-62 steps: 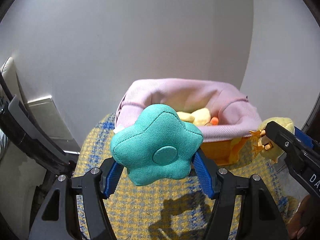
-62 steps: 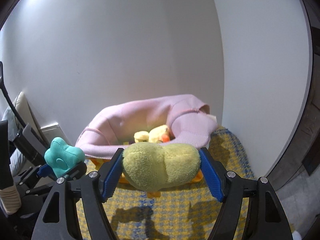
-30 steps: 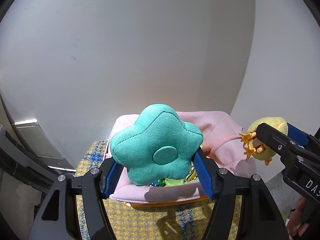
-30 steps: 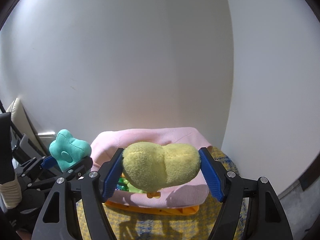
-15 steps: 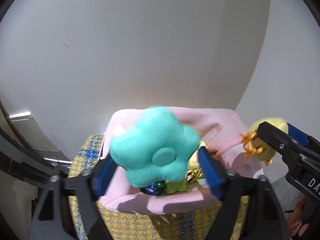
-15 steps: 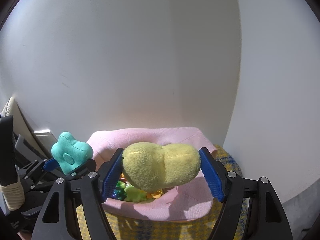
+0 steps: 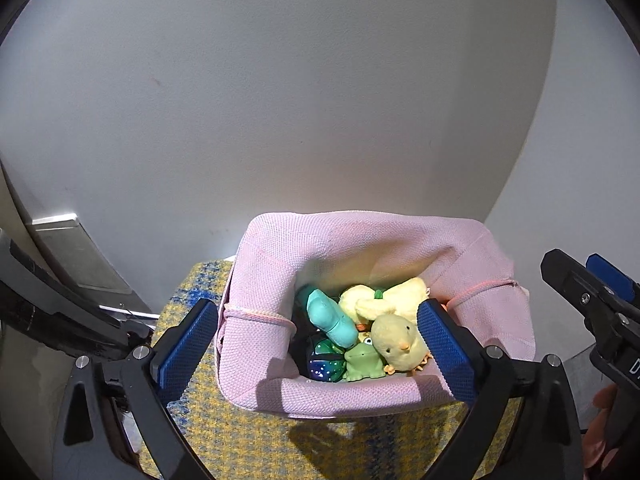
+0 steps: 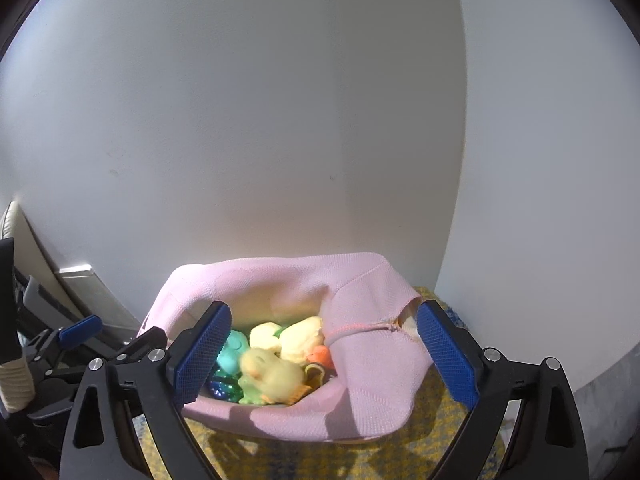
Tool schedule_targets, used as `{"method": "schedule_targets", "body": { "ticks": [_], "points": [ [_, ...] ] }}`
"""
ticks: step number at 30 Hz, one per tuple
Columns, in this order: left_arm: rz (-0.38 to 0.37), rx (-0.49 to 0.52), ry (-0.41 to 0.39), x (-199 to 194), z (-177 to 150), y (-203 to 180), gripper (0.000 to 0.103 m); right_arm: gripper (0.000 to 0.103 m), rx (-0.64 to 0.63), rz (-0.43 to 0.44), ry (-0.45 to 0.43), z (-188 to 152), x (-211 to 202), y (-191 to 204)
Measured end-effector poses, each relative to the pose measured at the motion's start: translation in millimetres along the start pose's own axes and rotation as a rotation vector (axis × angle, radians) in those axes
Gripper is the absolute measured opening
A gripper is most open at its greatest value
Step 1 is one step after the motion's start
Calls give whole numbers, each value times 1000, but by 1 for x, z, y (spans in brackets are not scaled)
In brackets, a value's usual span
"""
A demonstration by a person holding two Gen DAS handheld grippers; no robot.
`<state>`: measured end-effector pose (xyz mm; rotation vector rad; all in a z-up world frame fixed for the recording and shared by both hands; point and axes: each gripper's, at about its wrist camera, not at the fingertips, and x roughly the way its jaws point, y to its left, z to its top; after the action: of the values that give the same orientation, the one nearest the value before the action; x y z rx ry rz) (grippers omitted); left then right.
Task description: Organize objects
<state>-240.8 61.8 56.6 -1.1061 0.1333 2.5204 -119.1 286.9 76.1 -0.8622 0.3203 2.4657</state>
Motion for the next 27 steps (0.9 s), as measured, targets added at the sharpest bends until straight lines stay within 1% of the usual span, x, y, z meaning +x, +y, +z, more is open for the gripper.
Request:
{"method": "schedule_targets", "body": {
  "ticks": [6,14,19,27],
  "points": [
    [8,7,-14,-13,-2,-1,102,94,-14,-2,-6,0,-6,3],
    [18,-1,-15,-29,-9,3,102,94,-36,-8,0,-3,-24,5],
    [33,-2,-3,-38,-18,7,102,99,-61,-21,16,-9,-36,10],
    [44,-23,28,-50,-35,19,102,100,-79,-25,48,-25,-43,15]
  ]
}}
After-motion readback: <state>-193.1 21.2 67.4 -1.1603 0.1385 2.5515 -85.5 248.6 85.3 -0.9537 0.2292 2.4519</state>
